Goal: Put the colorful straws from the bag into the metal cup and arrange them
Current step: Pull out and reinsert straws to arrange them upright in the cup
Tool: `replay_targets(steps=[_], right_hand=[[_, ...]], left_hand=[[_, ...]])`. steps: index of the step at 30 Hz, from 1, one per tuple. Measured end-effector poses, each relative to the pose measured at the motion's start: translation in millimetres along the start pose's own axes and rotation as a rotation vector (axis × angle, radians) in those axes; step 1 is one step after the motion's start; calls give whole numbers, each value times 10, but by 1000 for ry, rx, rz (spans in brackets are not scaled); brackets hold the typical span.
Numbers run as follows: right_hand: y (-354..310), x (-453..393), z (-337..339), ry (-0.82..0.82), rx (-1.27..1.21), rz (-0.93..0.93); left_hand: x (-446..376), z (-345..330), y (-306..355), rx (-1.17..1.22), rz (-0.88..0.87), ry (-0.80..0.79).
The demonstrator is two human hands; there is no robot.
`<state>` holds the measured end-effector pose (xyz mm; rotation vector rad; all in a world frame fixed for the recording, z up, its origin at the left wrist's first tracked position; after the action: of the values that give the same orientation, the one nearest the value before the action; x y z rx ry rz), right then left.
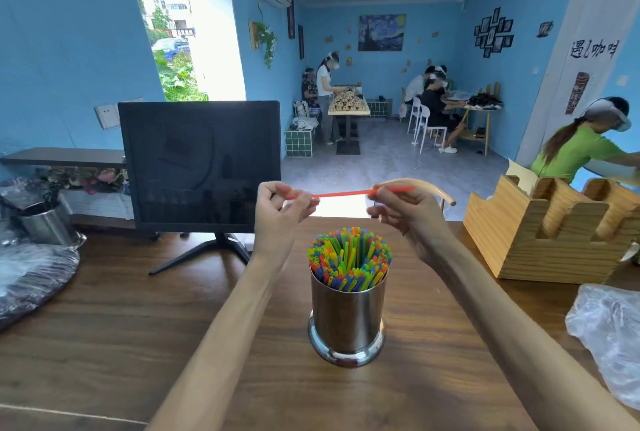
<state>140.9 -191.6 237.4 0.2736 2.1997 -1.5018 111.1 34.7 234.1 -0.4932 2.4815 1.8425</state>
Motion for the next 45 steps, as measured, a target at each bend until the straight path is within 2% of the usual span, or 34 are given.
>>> replay_targets(steps=[4, 7, 9, 12, 16, 18, 20, 24, 26, 30, 33, 35, 37, 39, 42, 45], right_hand=[[-204, -108, 48, 97, -39, 114], [-370, -140, 74, 135, 264, 308], [-355, -84, 17, 79, 452, 383], [-190, 48, -60, -4, 607, 362], [-184, 63, 4, 99, 473, 373], [-237, 22, 42, 110, 542, 418], [-216, 14, 35, 34, 689, 443], [101, 176, -109, -262, 983, 367], [232, 241, -121, -344, 1065, 343], [189, 176, -52, -415, 1059, 216], [116, 158, 4, -432, 937, 113], [84, 196, 56, -446, 844, 66], [113, 300, 90, -580, 765, -18], [164, 407, 119, -693, 822, -69], [197, 460, 133, -609, 955, 71], [221, 503, 110, -489, 897, 144]], left_hand=[[39, -149, -160, -317, 106, -224], [56, -194, -201, -545, 16, -210], [92, -182, -213, -660, -61, -186], [157, -180, -271, -708, -96, -242], [192, -162, -304, -718, -79, -258], [189, -139, -329, -729, -57, -260], [204, -137, -341, -721, -59, -281], [256, -174, -353, -719, -67, -330], [292, -193, -351, -752, -79, -376], [406, -227, -373, -882, -73, -492], [469, -293, -393, -1009, -173, -534], [479, -316, -387, -1029, -236, -498], [482, -312, -378, -1010, -261, -445], [490, -288, -376, -996, -272, -403], [497, -227, -364, -983, -290, -329], [523, -186, -372, -953, -308, -309]])
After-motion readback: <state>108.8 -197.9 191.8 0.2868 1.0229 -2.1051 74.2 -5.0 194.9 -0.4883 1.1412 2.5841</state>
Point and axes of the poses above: each hand's wrist, its own x-axis away from the middle knuckle, its own z-axis out of the back of the hand, y = z × x, the point moved 5 cm from there along -x, towards the middle knuckle, and after that the axes turned 11 degrees about z, right-handed, at the moved point
